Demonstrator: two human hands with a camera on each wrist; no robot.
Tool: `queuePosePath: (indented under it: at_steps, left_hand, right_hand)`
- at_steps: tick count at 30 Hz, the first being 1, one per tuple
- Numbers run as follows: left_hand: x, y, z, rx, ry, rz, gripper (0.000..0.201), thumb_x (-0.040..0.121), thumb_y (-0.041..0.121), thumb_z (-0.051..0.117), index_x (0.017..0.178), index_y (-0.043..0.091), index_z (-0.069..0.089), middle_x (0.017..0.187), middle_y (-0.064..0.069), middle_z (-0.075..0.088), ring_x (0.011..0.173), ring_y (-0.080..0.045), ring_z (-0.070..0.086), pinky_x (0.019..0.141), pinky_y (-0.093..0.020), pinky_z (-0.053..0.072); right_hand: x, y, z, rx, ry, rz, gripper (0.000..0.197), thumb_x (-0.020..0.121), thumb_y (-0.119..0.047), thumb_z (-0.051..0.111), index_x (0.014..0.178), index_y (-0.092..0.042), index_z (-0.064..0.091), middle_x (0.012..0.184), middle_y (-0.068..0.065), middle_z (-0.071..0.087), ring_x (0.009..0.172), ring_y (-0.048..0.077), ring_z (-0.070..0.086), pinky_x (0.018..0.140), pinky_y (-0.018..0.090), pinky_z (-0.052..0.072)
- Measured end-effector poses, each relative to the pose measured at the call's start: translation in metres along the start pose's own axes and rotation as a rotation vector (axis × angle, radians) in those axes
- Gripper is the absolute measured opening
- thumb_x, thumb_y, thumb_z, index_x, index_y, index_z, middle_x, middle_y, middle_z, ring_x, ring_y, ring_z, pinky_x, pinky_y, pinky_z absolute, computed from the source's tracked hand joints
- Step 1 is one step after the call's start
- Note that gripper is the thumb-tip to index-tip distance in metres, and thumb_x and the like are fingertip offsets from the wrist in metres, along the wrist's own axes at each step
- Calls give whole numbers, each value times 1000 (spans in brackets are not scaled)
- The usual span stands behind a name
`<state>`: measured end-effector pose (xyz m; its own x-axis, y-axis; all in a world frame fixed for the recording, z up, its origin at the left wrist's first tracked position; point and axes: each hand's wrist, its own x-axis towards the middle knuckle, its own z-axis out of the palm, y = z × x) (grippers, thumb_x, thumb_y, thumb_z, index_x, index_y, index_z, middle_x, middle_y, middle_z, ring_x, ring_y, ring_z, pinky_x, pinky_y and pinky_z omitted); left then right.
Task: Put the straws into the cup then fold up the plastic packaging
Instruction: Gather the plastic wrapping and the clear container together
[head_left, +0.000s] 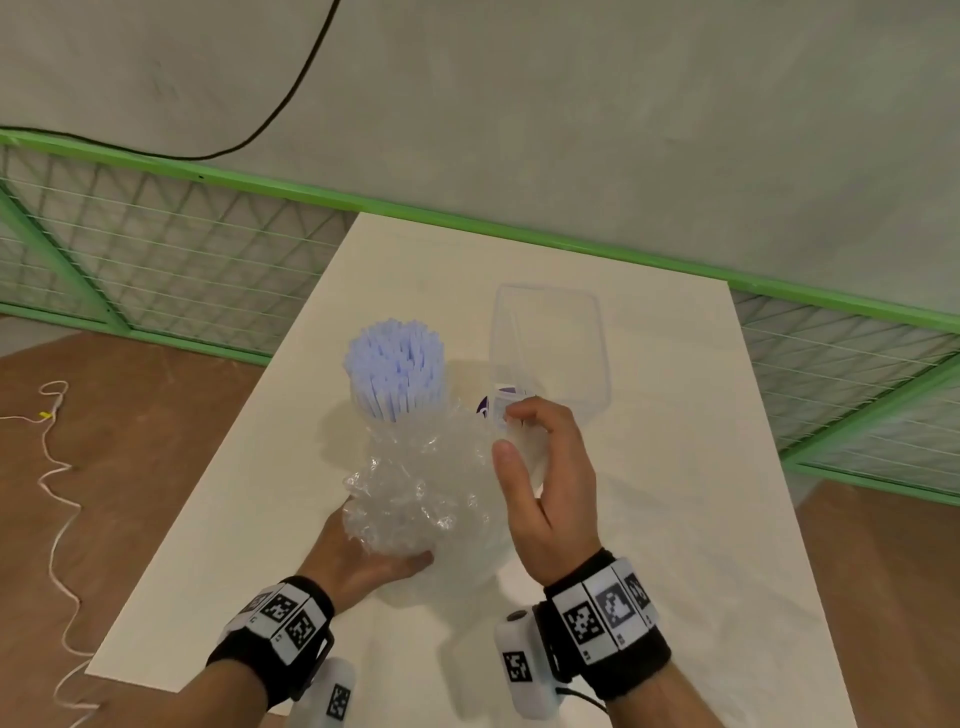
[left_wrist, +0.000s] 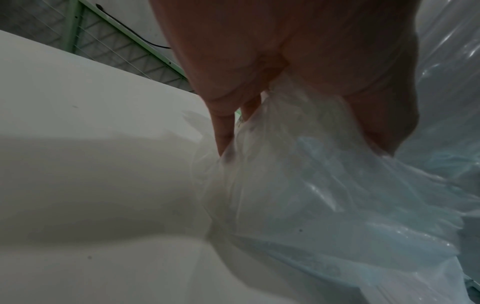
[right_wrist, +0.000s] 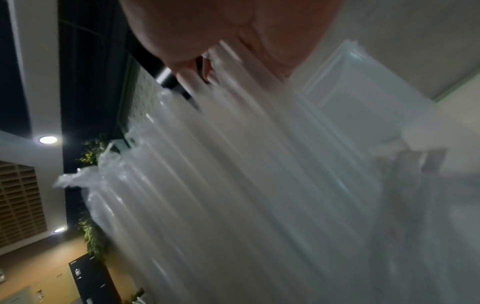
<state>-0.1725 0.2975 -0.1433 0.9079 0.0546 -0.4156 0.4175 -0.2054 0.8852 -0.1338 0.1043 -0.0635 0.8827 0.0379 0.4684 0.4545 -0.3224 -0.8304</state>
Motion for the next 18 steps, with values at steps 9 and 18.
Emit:
queuePosePath:
  at_steps: [9,18]
  left_hand:
    - [3,-6,-4,75,-5,-7,55,59,22,93,106,25,64,96,10,72,82,15,64,65,1,43]
    - [7,-10,-4,26,-26,-34,93,19,69,87,100,31,64,96,13,72,87,12,64,76,-5,45]
  right_hand:
    - [35,-19,-15,18,191,-91,25,95,-10,58,112,-27,52,102,-13,59,96,-1,58,85,13,41]
    - [62,-5,-11,-85,159,-137,19,96,-30,60,113,-36,56,94,4,65,83,23,70,77,44,55]
